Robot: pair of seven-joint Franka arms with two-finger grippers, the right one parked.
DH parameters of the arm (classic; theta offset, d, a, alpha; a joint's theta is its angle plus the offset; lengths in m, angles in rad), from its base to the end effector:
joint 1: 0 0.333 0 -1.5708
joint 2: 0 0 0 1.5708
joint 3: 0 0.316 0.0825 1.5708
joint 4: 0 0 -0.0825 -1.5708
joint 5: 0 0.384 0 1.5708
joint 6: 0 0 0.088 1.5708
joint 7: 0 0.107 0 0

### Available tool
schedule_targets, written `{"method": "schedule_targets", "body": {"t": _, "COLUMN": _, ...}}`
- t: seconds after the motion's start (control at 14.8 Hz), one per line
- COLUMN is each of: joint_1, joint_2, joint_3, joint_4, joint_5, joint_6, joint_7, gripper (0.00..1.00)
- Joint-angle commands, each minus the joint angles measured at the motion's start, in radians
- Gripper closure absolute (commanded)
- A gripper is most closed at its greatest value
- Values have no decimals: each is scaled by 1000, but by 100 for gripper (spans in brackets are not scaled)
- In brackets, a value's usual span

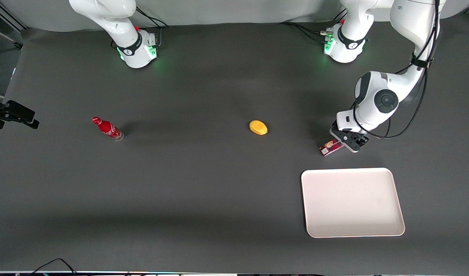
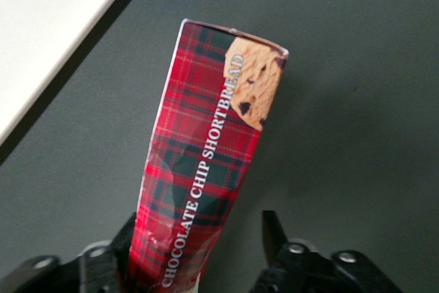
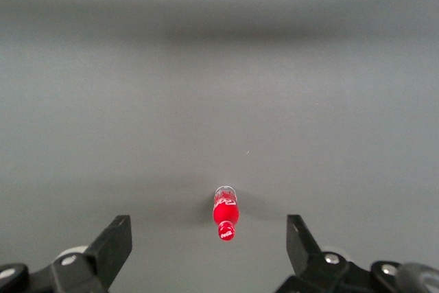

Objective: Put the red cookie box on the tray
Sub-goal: 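Close the left gripper on the cookie box's end and lift it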

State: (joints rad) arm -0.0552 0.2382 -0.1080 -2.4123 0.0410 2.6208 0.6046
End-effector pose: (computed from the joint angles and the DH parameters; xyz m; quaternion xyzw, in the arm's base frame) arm 0.4865 -0.0827 0.2120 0.9208 -0.3898 -0.0130 0.0058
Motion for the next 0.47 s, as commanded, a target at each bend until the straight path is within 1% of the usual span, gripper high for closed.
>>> {"method": "schedule_targets", "body": {"t": 0.0, "joint_1": -12, "joint_2": -8, "joint_3": 21, "joint_4": 1, "joint_5": -1, "joint_6": 1, "joint_7": 44, "gripper": 82}}
{"method": "schedule_targets", "body": {"t": 0.07, "joint_1": -12, "joint_2": -8, "joint_3": 22, "joint_4": 2, "joint_5": -1, "joint_6": -1, "joint_7": 44, "gripper": 95}}
{"method": "schedule_targets", "body": {"t": 0.14, "joint_1": -12, "joint_2": -8, "joint_3": 24, "joint_4": 2, "joint_5": -1, "joint_6": -2, "joint_7": 44, "gripper": 100}}
{"method": "schedule_targets", "body": {"t": 0.34, "joint_1": -12, "joint_2": -13, "joint_3": 30, "joint_4": 7, "joint_5": -6, "joint_6": -7, "joint_7": 41, "gripper": 100}}
{"method": "schedule_targets", "body": {"t": 0.41, "joint_1": -12, "joint_2": -14, "joint_3": 31, "joint_4": 12, "joint_5": -19, "joint_6": -10, "joint_7": 41, "gripper": 100}}
